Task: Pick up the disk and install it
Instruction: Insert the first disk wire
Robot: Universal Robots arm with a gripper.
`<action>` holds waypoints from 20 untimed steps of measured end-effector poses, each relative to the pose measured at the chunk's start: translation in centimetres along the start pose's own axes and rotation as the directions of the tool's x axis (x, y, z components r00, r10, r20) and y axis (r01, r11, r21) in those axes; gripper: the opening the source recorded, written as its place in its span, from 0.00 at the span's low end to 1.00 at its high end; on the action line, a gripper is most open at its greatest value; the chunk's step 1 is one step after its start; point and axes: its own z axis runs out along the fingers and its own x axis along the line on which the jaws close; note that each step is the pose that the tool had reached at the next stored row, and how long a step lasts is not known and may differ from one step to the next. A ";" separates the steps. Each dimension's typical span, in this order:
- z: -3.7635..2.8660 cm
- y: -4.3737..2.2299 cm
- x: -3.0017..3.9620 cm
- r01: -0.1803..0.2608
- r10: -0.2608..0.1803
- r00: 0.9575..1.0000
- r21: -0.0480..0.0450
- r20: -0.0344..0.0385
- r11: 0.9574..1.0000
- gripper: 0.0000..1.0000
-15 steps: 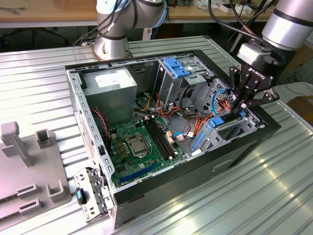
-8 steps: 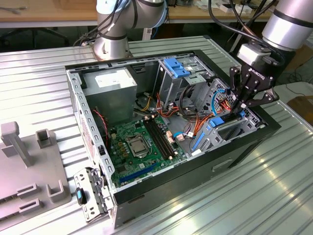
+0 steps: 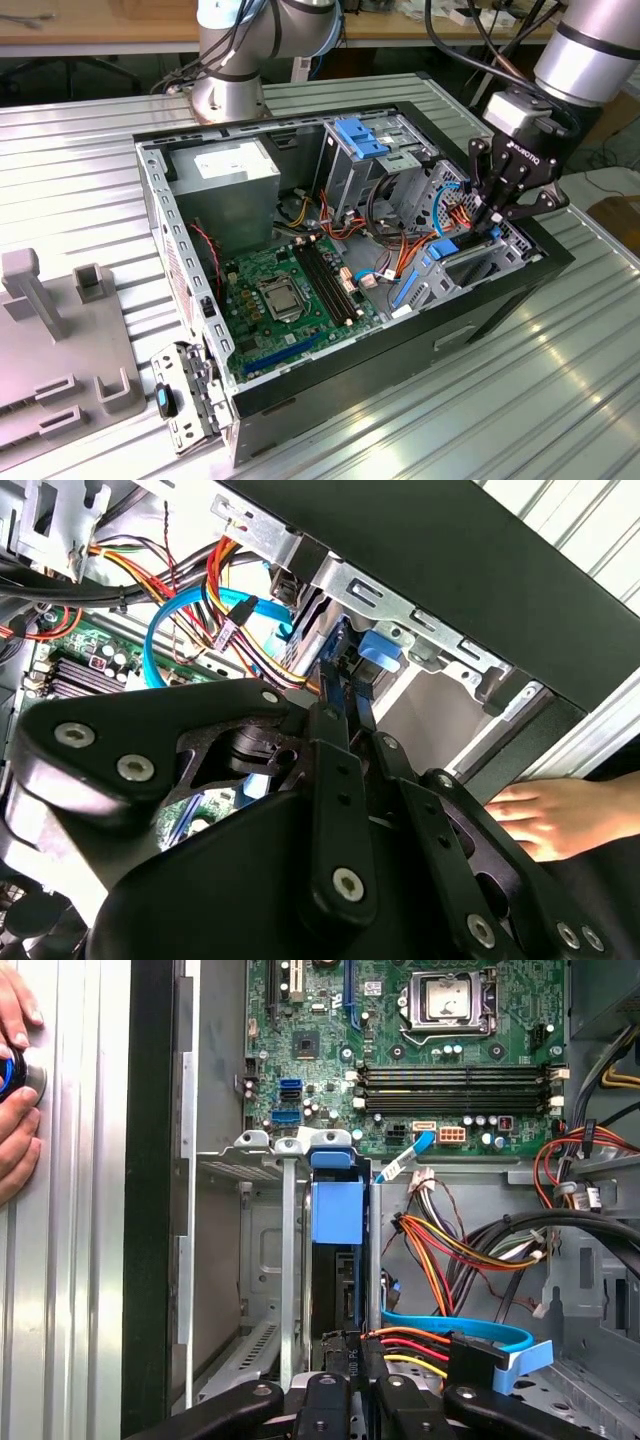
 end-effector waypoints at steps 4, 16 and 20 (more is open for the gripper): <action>-0.08 0.00 0.02 0.000 0.000 1.000 0.000 0.000 1.000 0.17; -0.09 0.01 0.05 0.005 -0.005 1.000 0.000 0.000 1.000 0.17; -0.06 0.00 0.06 0.005 -0.005 1.000 0.001 0.000 1.000 0.17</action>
